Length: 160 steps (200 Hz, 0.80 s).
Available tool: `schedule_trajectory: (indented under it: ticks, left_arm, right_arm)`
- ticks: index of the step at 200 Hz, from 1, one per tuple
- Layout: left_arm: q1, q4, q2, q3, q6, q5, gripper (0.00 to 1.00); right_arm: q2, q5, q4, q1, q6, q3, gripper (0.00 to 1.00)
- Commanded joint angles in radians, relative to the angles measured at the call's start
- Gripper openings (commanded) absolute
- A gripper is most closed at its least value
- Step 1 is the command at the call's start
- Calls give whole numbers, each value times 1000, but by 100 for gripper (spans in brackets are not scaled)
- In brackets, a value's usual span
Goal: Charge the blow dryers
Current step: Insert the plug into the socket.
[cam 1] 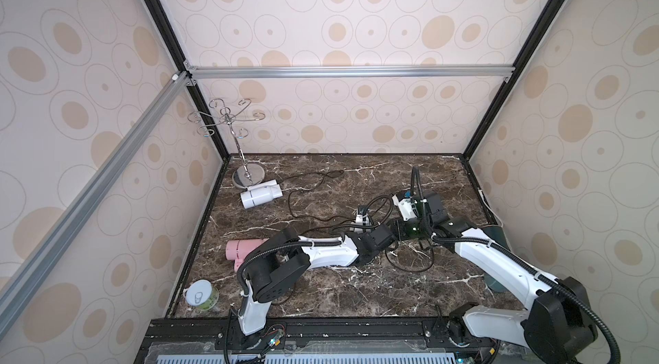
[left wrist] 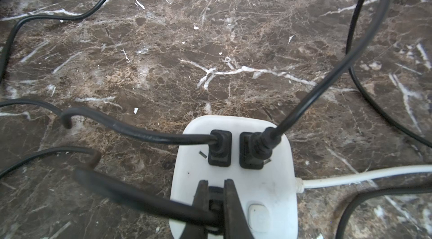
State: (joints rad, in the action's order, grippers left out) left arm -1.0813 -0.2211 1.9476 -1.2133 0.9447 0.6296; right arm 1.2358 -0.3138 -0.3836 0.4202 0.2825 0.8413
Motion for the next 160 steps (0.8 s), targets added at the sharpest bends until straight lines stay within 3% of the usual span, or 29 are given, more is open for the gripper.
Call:
schedule_trajectory:
  ticks: [1, 44, 97, 160]
  left_arm:
    - [-20, -180, 106, 98, 49, -206, 0]
    - [-7, -164, 58, 101, 45, -196, 0]
    - [78, -119, -7, 143, 46, -200, 0]
    - [108, -136, -55, 143, 41, -162, 0]
  right_arm:
    - [-21, -2, -21, -14, 0, 7, 51]
    - [-51, 3, -27, -25, 6, 13, 56]
    - [-42, -13, -24, -29, 2, 7, 56]
    - [-39, -8, -32, -30, -4, 14, 56]
